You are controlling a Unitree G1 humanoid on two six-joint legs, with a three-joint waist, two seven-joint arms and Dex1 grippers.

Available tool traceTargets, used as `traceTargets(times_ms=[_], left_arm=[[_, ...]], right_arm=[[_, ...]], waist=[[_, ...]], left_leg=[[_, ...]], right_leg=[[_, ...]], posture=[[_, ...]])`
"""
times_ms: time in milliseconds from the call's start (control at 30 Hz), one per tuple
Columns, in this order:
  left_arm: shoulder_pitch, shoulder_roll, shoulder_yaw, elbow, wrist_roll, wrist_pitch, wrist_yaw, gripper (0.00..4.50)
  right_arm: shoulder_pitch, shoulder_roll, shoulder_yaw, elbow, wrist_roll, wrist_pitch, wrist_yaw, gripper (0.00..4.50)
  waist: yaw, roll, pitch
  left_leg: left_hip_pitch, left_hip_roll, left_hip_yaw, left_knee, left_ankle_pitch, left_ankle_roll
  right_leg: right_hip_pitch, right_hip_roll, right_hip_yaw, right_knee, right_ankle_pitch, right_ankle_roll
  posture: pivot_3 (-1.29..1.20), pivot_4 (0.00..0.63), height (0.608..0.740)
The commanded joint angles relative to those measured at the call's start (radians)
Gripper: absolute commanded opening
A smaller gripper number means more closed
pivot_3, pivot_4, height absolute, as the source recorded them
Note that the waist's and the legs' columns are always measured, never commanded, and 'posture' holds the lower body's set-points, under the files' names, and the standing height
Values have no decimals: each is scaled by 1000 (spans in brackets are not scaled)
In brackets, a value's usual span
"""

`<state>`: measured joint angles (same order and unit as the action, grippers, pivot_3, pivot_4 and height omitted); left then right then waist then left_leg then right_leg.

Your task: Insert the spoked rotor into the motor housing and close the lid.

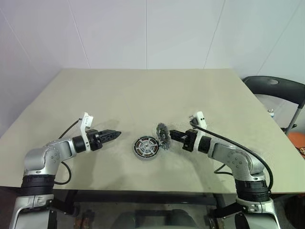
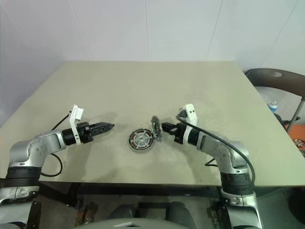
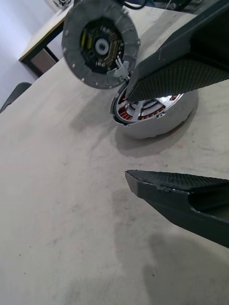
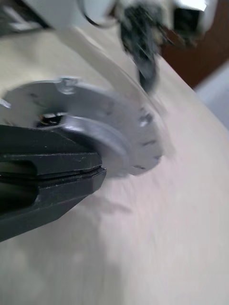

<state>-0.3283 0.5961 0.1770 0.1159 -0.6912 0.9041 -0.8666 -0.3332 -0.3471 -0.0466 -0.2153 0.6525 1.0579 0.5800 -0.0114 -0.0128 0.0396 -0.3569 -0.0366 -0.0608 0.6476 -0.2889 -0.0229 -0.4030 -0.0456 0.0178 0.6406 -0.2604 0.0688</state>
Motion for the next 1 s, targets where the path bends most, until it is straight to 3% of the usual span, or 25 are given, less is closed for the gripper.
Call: traceTargets(times_ms=[33,567,800,1000], left_arm=[[-23,5,11,-12,-3,-12,-9,2426],[16,-6,24,-55,-13,9,12,2426],[29,-5,33,-69,-19,12,22,2426],[39,-6,46,-87,-28,16,28,2426]], right_arm=[[-16,-9,29,-22,10,0,15,19],[-166,24,294,199,-184,-179,117,19],[-214,-20,400,292,-285,-266,232,19],[-273,-22,361,288,-300,-344,282,19]], waist=[[0,0,0],[-2,0,0],[-3,0,0],[-3,0,0]], left_leg=[[0,0,0,0,0,0],[-1,0,0,0,0,0],[0,0,0,0,0,0],[0,0,0,0,0,0]], right_leg=[[0,0,0,0,0,0],[-1,0,0,0,0,0],[-1,-1,0,1,0,0],[-1,-1,0,1,0,0]], posture=[[0,0,740],[0,0,740],[0,0,740],[0,0,740]])
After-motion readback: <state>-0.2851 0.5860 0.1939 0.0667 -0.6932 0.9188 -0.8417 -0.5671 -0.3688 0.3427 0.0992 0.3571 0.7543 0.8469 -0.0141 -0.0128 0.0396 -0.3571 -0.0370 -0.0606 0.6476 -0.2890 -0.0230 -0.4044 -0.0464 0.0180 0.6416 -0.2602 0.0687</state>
